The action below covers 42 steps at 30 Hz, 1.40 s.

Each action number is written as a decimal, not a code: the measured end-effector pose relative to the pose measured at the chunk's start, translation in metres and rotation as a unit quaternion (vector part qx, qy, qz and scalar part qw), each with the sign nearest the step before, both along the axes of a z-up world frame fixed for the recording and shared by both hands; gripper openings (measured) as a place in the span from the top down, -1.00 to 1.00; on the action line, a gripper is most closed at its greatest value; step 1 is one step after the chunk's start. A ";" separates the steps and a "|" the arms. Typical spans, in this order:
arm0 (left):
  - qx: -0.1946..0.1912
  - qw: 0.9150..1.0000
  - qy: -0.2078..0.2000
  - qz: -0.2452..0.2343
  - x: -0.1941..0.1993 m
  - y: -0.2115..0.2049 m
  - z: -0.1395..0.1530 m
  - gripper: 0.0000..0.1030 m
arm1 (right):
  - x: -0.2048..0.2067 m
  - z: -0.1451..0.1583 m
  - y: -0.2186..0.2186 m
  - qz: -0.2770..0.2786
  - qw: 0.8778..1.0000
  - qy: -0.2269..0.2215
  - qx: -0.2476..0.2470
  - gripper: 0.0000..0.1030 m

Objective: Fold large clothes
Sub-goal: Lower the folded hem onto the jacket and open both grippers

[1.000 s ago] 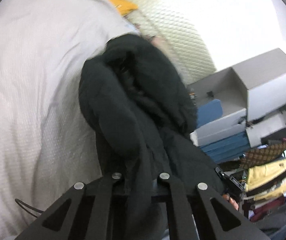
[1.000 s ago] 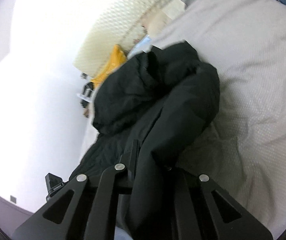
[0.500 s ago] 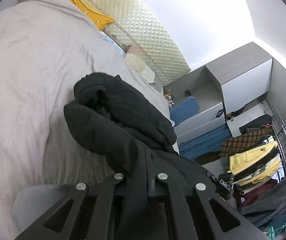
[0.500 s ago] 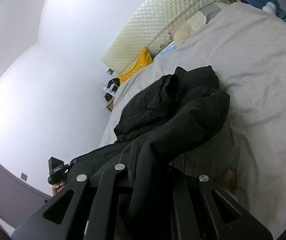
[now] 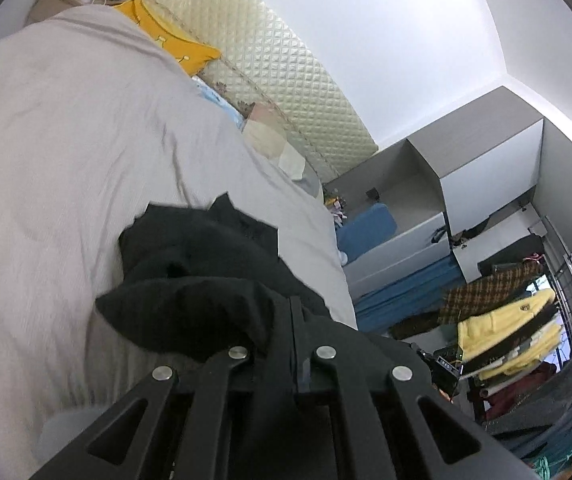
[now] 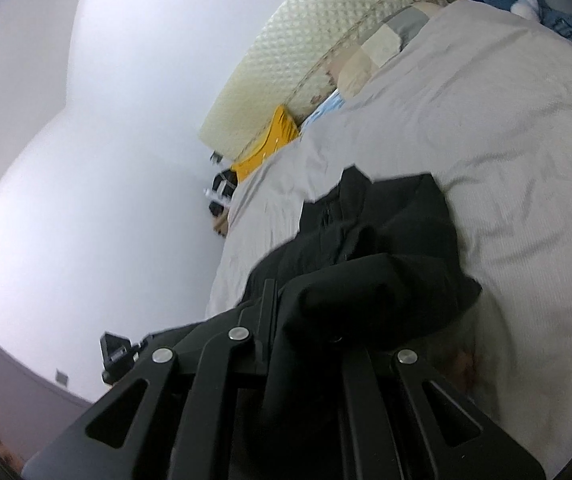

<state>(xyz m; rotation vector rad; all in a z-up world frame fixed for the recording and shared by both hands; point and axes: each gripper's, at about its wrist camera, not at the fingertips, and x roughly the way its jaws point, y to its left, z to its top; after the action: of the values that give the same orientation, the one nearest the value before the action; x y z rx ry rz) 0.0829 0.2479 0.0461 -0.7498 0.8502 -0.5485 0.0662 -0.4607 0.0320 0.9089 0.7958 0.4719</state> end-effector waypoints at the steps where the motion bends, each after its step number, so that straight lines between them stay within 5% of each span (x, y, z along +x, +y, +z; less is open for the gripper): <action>1: 0.007 1.000 -0.002 -0.001 0.016 -0.004 0.006 0.91 | 0.015 0.000 -0.004 -0.007 1.000 0.006 0.005 0.86; 10: 0.100 0.994 0.044 0.021 0.140 -0.041 0.021 0.89 | 0.120 -0.026 -0.033 -0.070 0.993 0.089 0.030 0.85; 16: 0.176 0.978 0.103 0.039 0.222 -0.064 -0.014 0.86 | 0.180 -0.069 -0.038 -0.086 0.986 0.142 0.020 0.85; 25: 0.246 0.956 0.151 0.050 0.277 -0.092 -0.084 0.84 | 0.223 -0.139 -0.043 -0.113 0.969 0.215 0.040 0.85; 31: 0.222 0.958 0.179 0.026 0.278 -0.084 -0.103 0.82 | 0.225 -0.169 -0.032 -0.094 0.968 0.226 0.051 0.82; 34: 0.188 0.969 0.156 0.016 0.265 -0.073 -0.096 0.72 | 0.217 -0.168 -0.045 -0.098 0.966 0.222 0.087 0.77; 38: 0.170 0.974 0.150 0.028 0.246 -0.057 -0.091 0.36 | 0.202 -0.165 -0.059 -0.119 0.960 0.222 0.125 0.75; 41: 0.179 0.975 0.128 0.041 0.225 -0.039 -0.075 -0.19 | 0.195 -0.153 -0.066 -0.109 0.963 0.213 0.123 0.73; 42: 0.185 0.974 0.118 0.055 0.217 -0.030 -0.067 -0.23 | 0.190 -0.146 -0.072 -0.108 0.965 0.208 0.117 0.72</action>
<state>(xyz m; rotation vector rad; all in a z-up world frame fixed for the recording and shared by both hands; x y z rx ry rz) 0.2995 0.2179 -0.0207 -0.5199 1.0876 -0.1919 0.2564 -0.5323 -0.1142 1.3253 1.0202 0.1839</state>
